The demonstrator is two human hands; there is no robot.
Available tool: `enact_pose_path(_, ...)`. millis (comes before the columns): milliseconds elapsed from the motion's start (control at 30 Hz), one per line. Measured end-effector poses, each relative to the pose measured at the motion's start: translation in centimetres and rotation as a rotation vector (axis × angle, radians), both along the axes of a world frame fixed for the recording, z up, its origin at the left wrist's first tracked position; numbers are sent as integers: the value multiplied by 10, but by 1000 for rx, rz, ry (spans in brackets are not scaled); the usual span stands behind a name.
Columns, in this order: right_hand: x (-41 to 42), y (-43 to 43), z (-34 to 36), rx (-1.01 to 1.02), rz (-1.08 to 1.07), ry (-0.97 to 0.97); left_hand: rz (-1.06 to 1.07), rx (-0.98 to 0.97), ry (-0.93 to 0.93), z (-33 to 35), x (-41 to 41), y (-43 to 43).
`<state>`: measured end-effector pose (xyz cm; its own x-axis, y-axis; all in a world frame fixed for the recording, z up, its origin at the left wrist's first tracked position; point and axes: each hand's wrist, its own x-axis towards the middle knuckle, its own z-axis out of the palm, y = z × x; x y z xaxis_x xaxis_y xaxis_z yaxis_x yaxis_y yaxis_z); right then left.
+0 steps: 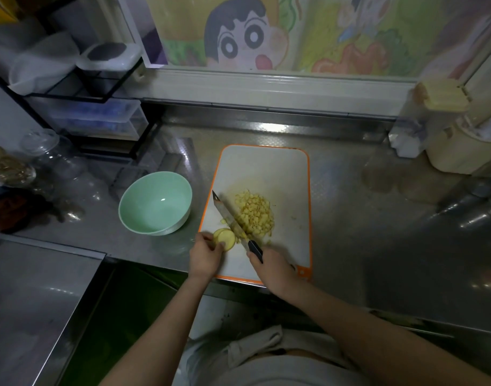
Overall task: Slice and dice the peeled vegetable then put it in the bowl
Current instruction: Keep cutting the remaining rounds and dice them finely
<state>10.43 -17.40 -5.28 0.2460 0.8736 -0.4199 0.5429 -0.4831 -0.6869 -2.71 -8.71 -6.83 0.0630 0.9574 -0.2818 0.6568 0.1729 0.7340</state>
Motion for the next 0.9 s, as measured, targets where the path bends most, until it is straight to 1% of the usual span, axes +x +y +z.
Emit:
enact_pose_path(67,0,1,1,2,5,-5,-22,-1,-4,-2,1,2)
enact_pose_path(200,4,1,3,10,8,4,16,-15,3,0,2,7)
enact_pose_path(367,3,0,4,12,5,4,-50,-13,105,-2,0,14)
enact_pose_path(667,-2,2,4,-11,6,39,-88,-51,207,-1,1,10)
enact_pose_path(767,0,4,3,-14,3,17,-39,-65,160,1,1,9)
enact_pose_path(900,3,5,6,11,3,9,-45,13,58,0,1,6)
